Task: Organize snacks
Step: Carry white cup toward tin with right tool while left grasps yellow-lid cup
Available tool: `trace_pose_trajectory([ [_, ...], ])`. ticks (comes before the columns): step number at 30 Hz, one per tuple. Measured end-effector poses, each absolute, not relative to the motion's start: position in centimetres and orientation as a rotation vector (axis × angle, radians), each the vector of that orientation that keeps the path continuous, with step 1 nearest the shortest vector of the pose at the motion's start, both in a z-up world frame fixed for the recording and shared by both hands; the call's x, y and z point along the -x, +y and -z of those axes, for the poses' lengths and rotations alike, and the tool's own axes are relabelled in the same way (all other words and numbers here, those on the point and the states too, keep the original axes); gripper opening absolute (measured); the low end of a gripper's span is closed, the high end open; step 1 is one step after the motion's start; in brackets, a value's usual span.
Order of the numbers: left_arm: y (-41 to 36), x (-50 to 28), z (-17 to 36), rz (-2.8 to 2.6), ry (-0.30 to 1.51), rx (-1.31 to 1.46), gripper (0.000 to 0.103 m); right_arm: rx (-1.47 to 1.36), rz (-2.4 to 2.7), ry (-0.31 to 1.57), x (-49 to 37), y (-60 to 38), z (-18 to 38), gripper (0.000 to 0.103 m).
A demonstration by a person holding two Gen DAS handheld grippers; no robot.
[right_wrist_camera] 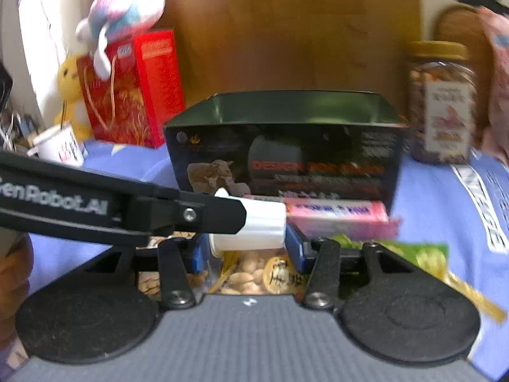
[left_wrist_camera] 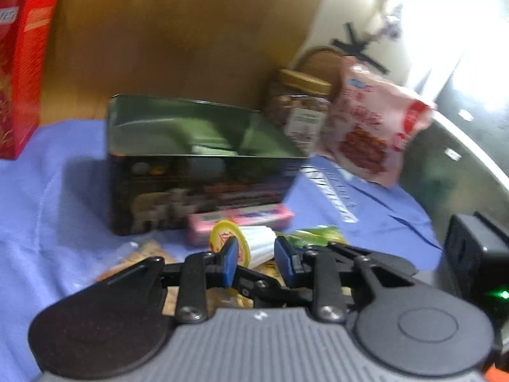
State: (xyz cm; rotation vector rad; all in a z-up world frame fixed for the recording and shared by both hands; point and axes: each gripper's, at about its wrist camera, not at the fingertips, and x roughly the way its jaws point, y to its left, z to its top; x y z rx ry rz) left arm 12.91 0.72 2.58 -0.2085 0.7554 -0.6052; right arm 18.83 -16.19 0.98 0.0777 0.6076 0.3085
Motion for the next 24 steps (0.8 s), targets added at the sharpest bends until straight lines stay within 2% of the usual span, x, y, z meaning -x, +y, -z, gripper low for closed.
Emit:
trace_pose_trajectory([
  [9,0.5,-8.2,-4.3,0.634,0.699,0.248,0.026,-0.155,-0.301,0.522,-13.0,-18.3,-2.1,0.051],
  [11,0.7,-7.9,-4.4,0.619,0.692,0.252,0.032,-0.162,-0.302,0.523,-12.1,-18.8,-2.0,0.05],
  [15,0.3,-8.0,-3.5,0.632,0.774,0.281,0.035,-0.162,-0.31,0.535,-10.9,-19.0,-1.5,0.05],
  [17,0.0,-7.7,-3.0,0.626,0.794,0.284,0.046,-0.16,-0.322,0.538,-10.4,-18.8,-1.2,0.05],
  [24,-1.2,-6.6,-1.9,0.572,0.807,0.26,0.046,-0.166,-0.327,0.567,-9.8,-18.8,-0.1,0.05],
])
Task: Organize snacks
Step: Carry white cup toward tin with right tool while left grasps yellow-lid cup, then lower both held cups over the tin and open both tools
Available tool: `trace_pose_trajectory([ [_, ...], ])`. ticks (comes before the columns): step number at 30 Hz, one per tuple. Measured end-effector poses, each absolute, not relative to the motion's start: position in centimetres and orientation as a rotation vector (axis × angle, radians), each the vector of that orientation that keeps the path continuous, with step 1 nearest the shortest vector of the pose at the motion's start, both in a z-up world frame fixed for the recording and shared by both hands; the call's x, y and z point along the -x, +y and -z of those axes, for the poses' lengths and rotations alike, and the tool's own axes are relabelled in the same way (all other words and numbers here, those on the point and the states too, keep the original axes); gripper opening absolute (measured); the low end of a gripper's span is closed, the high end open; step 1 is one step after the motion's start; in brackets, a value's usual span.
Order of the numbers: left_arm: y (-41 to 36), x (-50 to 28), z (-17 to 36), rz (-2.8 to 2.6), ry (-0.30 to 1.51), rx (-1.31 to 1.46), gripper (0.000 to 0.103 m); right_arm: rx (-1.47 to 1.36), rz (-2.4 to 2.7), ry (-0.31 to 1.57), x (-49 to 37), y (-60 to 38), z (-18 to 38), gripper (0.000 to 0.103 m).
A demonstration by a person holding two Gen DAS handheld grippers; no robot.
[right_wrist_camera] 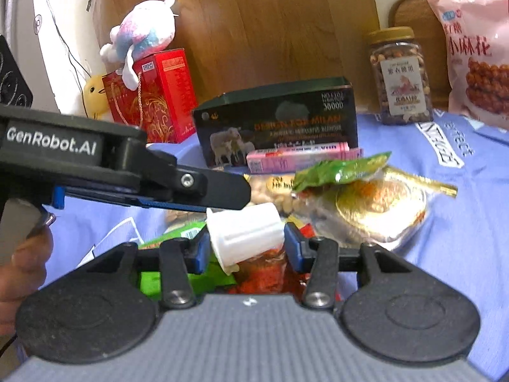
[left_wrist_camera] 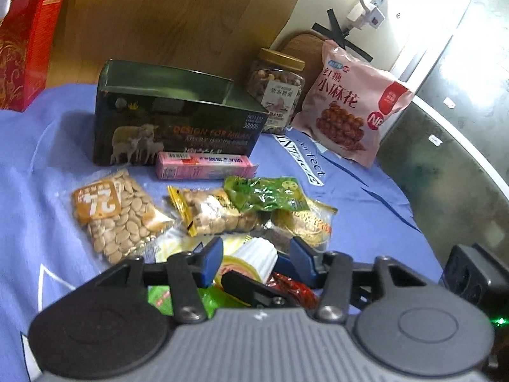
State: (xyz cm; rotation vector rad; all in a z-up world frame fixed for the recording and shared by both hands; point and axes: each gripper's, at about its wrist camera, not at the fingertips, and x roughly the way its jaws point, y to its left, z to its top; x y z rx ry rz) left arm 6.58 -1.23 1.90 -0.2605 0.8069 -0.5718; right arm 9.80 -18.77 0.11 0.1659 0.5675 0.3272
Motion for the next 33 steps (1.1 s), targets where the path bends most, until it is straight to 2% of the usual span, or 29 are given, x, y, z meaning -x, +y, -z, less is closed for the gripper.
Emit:
trace_pose_trajectory([
  [8,-2.2,-6.6,-0.1,0.524,0.849,0.253,0.05,-0.313,-0.358,0.569,-9.4,-20.8,0.8,0.05],
  [13,-2.4,-6.5,0.7,0.466,0.853,0.256,0.049,-0.221,-0.354,0.554,-9.2,-19.7,0.8,0.051],
  [23,-2.4,-6.3,0.7,0.464,0.839,0.254,0.048,-0.216,-0.363,0.566,-9.5,-19.7,1.0,0.051],
  [28,-2.0,-5.6,-0.8,0.511,0.797,0.267,0.046,-0.218,-0.365,0.514,-8.7,-19.9,0.7,0.049],
  [33,-2.2,-6.8,-4.8,0.518,0.692,0.239,0.048,-0.203,-0.371,0.41,-8.4,-20.1,-1.7,0.049],
])
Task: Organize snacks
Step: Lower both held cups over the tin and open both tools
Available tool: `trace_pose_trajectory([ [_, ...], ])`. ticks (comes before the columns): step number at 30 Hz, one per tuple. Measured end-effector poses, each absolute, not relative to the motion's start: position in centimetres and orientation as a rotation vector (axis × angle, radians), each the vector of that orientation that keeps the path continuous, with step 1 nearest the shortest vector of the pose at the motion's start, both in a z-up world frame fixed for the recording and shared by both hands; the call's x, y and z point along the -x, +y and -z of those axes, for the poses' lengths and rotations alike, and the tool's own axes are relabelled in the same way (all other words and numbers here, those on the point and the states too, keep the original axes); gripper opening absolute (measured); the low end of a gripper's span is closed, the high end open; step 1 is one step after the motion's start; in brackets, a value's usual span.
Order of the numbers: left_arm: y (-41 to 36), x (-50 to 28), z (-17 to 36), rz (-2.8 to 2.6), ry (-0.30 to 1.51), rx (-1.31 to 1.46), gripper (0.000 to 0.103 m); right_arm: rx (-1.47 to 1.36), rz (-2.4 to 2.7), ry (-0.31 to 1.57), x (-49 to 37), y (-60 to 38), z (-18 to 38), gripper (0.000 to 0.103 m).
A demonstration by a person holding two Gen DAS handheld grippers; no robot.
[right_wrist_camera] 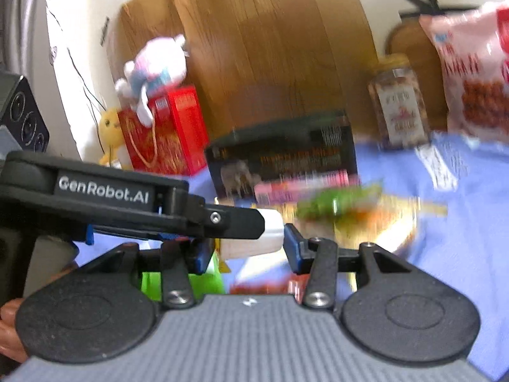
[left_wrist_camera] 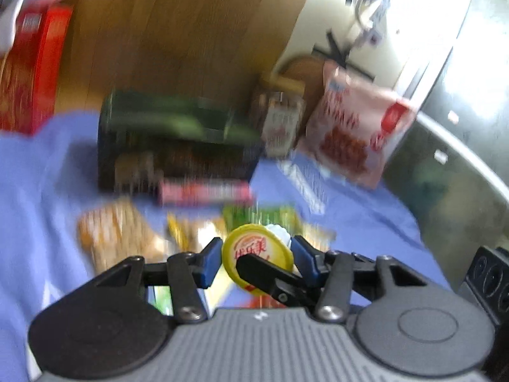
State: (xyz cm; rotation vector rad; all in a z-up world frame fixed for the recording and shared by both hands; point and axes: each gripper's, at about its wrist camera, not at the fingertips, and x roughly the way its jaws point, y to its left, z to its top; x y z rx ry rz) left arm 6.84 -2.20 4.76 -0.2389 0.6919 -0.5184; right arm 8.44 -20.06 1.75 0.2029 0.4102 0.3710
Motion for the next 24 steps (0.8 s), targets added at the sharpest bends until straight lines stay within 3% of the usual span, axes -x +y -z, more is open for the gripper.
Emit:
trace_pose_trajectory([
  [6,-2.0,-15.3,-9.2,0.487,0.606,0.249,0.048,-0.141,-0.42,0.324,-16.3,-20.7,-6.8,0.049],
  [13,-1.9,-24.1,-5.8,0.35,0.757,0.248,0.05,-0.092,-0.447,0.476,-27.4,-19.1,-6.0,0.051],
  [16,-1.0,-24.1,-5.3,0.325,0.747,0.241,0.05,-0.047,-0.444,0.543,-28.7,-18.5,-4.4,0.055],
  [17,-0.3,-23.5,-5.7,0.329,0.711,0.254,0.051,-0.05,-0.437,0.525,-28.2,-19.0,-4.5,0.061],
  [21,2.4,-20.1,-6.6,0.371,0.643,0.309,0.051,-0.177,-0.412,0.448,-25.6,-24.0,-5.7,0.062],
  [24,2.7,-18.0,-5.1,0.43,0.694,0.334,0.05,-0.281,-0.355,0.475,-23.9,-28.5,-4.7,0.061],
])
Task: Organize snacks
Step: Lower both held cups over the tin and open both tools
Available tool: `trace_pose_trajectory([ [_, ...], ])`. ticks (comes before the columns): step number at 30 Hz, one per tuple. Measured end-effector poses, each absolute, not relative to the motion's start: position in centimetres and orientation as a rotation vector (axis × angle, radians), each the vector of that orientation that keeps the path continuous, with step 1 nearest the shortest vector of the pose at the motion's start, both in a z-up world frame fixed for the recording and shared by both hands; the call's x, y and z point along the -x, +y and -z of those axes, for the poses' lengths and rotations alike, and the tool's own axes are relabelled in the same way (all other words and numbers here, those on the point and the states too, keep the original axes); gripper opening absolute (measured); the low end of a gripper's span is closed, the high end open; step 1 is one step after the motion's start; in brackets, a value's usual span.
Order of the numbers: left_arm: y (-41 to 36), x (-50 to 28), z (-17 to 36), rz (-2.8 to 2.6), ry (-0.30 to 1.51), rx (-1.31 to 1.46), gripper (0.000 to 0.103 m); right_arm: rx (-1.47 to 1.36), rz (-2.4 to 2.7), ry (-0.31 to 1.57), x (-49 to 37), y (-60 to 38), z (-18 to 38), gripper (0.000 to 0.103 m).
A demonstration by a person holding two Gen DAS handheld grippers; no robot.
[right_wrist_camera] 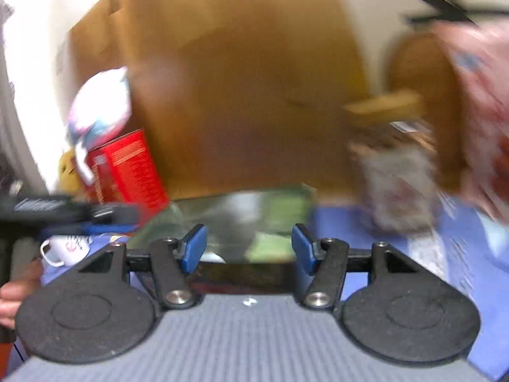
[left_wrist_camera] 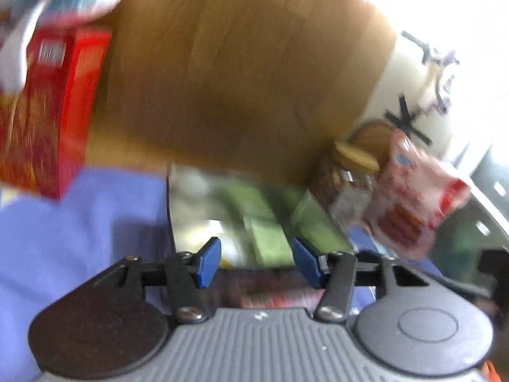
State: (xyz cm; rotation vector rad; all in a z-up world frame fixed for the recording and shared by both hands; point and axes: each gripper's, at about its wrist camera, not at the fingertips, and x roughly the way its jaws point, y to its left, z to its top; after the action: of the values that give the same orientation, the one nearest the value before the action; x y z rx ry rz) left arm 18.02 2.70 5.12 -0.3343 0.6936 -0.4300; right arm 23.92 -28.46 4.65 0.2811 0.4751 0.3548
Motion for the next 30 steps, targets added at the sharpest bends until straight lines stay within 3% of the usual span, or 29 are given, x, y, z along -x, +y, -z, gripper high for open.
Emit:
trace_pose_trajectory([
  [5,-0.4,-19.1,-0.8,0.434,0.827,0.317,0.051,-0.377,-0.356,0.672,-24.1,-30.8,-1.4,0.053],
  [10,-2.6,-21.3,1.9,0.407,0.87,0.298,0.05,-0.318,-0.386,0.782,-26.2,-28.5,0.1,0.055],
  [24,0.7,-15.2,-2.2,0.364,0.76,0.37,0.047,-0.261,-0.431,0.644,-21.2,-24.2,-2.9,0.048],
  [25,1.0,-15.1,-2.9,0.377,0.739,0.379,0.042,-0.262,-0.432,0.629,-20.9,-24.0,-3.4,0.048],
  [26,1.2,-15.1,-3.6,0.442,0.726,0.406,0.031,-0.266,-0.434,0.614,-21.1,-23.9,-4.0,0.042],
  [27,1.2,-15.4,-4.3,0.511,0.732,0.445,0.03,-0.281,-0.468,0.595,-21.0,-23.7,-4.6,0.01],
  [30,0.2,-15.7,-6.8,0.49,0.661,0.388,0.03,-0.297,-0.52,0.554,-21.4,-22.2,-6.2,0.008],
])
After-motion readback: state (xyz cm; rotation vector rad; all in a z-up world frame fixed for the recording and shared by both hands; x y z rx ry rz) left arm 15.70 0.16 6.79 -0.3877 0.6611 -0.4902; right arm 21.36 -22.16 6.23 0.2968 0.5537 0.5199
